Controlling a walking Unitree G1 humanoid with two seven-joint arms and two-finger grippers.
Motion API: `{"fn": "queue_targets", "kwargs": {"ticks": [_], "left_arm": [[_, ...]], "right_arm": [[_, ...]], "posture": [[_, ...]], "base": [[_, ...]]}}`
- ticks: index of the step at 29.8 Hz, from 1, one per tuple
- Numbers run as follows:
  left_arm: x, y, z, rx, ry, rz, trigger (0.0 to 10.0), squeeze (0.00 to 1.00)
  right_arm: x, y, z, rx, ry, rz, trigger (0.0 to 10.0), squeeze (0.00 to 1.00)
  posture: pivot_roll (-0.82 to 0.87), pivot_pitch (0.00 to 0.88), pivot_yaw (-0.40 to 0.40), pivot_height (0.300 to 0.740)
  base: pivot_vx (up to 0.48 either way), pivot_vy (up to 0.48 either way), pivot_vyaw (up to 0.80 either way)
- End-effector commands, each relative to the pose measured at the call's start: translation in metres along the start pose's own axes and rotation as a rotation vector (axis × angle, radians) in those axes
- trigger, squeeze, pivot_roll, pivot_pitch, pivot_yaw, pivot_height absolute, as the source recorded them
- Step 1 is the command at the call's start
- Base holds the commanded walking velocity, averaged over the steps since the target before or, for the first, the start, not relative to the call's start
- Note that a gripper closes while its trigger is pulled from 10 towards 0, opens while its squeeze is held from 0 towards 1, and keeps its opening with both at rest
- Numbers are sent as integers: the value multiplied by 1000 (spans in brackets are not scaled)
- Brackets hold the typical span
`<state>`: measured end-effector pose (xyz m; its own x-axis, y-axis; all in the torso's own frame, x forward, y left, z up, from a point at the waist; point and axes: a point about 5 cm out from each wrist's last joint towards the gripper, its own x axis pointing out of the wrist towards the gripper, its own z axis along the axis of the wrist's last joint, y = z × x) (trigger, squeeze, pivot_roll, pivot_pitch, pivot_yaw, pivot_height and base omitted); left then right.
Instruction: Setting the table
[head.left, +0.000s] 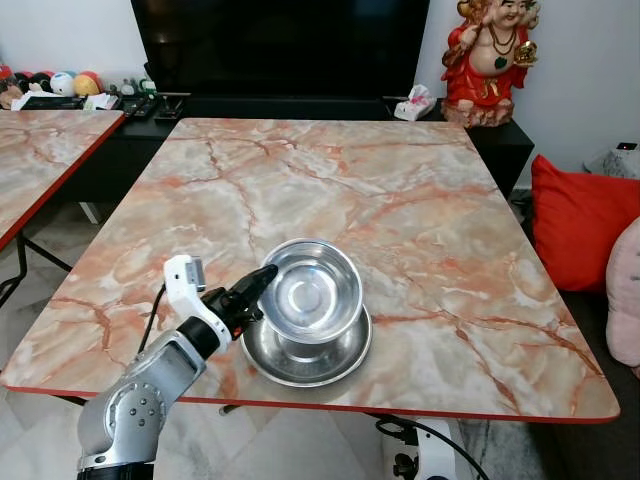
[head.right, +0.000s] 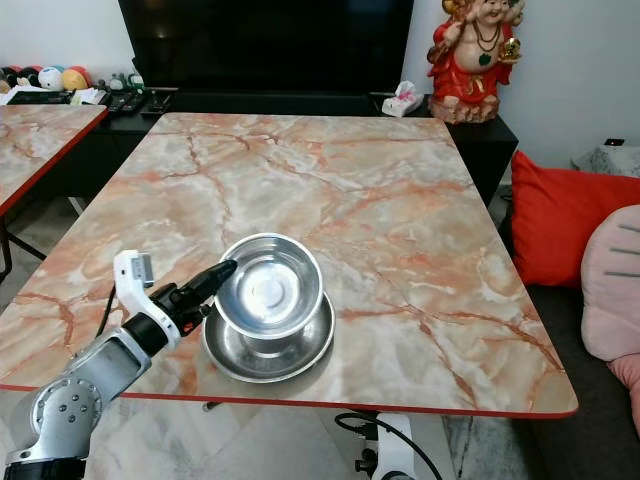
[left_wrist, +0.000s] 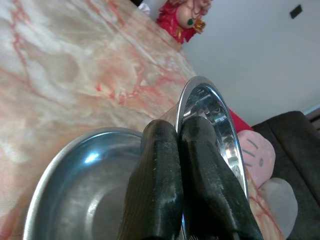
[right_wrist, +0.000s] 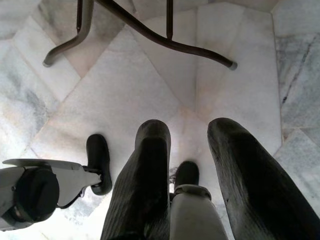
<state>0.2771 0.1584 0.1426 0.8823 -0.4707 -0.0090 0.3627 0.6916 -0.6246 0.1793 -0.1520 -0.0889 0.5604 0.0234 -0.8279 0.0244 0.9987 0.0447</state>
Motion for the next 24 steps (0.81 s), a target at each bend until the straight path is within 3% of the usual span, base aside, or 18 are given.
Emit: {"fn": "queue_targets", "kwargs": {"ticks": [1,24], "left_arm": [[-2,-2,1,-4,-4,5,10000,0],[-7,11,-18,-22,57,93,10000,0]], "right_arm": [[0,-1,0,-10,8,1,10000,0],[0,-1,1,-13,6,1,10000,0]], "posture": [[91,0,-1,740],[89,10,-3,740]], "base": [[0,0,0],[0,0,0]]}}
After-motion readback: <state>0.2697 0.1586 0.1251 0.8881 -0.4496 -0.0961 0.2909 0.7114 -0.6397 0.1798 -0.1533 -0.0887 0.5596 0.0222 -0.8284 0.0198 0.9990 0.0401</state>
